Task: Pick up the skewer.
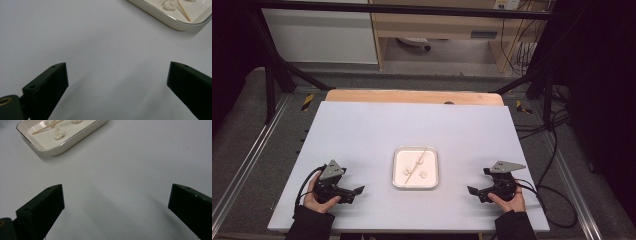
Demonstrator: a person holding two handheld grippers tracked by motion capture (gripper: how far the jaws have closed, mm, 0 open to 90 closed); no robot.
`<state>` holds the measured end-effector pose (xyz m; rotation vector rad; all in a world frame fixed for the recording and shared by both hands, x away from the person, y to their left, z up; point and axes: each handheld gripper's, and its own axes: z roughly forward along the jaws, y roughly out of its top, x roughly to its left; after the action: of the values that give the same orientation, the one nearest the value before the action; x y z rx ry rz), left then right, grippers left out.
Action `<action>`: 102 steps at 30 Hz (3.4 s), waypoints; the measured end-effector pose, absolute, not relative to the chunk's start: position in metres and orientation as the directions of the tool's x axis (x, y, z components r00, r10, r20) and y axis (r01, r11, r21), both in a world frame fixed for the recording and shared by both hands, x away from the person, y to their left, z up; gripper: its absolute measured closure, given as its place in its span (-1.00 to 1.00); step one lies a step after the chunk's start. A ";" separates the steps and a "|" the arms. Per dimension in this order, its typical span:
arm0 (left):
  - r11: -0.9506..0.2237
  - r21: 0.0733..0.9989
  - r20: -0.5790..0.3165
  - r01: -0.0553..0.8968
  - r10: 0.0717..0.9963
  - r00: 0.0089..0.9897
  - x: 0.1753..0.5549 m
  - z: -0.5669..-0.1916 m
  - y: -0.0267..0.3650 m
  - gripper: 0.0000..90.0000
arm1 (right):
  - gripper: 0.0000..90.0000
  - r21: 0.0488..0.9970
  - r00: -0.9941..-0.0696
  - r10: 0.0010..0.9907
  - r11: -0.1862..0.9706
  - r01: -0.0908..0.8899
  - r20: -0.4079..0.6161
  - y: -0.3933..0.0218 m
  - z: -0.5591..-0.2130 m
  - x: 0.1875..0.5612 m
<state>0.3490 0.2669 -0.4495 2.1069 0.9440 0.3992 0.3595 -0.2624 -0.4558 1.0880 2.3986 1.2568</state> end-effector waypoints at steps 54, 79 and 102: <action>-0.471 0.753 0.002 0.460 0.700 0.714 0.357 -0.418 0.187 -0.89 | -0.98 0.771 -0.694 0.709 0.370 0.519 0.127 -0.261 -0.456 0.359; -0.492 0.714 -0.017 0.498 0.699 0.715 0.379 -0.416 0.110 -0.03 | -0.98 0.772 -0.699 0.705 0.375 0.514 0.123 -0.261 -0.457 0.359; -0.539 0.658 0.045 0.526 0.725 0.687 0.405 -0.436 0.070 0.74 | -0.98 0.770 -0.702 0.701 0.377 0.514 0.126 -0.261 -0.457 0.360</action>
<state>0.4046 0.0697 -0.4359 2.2730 0.9554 0.4170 0.3595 -0.2606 -0.4573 1.0847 2.4147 1.2285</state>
